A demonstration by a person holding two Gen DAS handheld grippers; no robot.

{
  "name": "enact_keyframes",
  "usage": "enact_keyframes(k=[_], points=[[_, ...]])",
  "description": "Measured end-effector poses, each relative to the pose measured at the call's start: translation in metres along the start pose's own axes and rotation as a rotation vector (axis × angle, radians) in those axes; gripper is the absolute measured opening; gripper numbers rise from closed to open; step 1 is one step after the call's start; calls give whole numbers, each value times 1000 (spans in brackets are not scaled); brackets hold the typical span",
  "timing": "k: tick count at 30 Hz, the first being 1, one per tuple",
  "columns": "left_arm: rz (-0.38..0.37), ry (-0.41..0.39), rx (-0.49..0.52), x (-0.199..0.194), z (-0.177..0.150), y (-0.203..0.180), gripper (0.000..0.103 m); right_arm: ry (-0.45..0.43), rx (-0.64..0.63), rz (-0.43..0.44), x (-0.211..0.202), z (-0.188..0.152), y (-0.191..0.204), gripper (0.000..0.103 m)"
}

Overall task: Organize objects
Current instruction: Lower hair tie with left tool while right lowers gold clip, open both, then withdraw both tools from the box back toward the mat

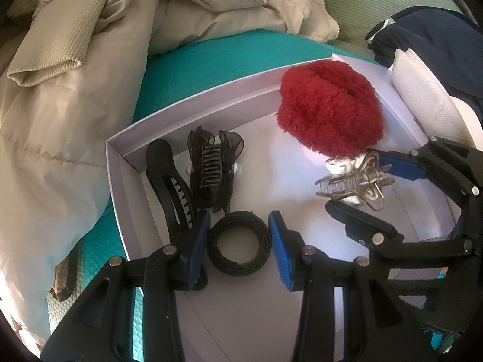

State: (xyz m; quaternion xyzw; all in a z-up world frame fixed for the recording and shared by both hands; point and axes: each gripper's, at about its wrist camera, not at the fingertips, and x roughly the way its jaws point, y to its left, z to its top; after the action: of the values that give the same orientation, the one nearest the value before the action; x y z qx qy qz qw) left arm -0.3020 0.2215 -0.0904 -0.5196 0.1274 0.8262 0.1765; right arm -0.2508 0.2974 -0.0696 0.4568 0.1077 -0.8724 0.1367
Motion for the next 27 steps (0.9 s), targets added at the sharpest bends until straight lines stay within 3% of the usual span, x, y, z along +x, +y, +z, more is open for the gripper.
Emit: enact_keyframes(k=[9,18,22,27], points=[[-16,8,-14,-2,0,3,39,-7,68,18,0,2,-12,61],[-14,16,-48,-14,-2,5,41,-25,68,6,-17,1,-11,61],[11,-2,-46,-26,1,1,49,-41,79,-1,-28,0,-13,61],[22,-44,-59,-49,4,-1,49,-70,78,-16,-47,2,-17,61]])
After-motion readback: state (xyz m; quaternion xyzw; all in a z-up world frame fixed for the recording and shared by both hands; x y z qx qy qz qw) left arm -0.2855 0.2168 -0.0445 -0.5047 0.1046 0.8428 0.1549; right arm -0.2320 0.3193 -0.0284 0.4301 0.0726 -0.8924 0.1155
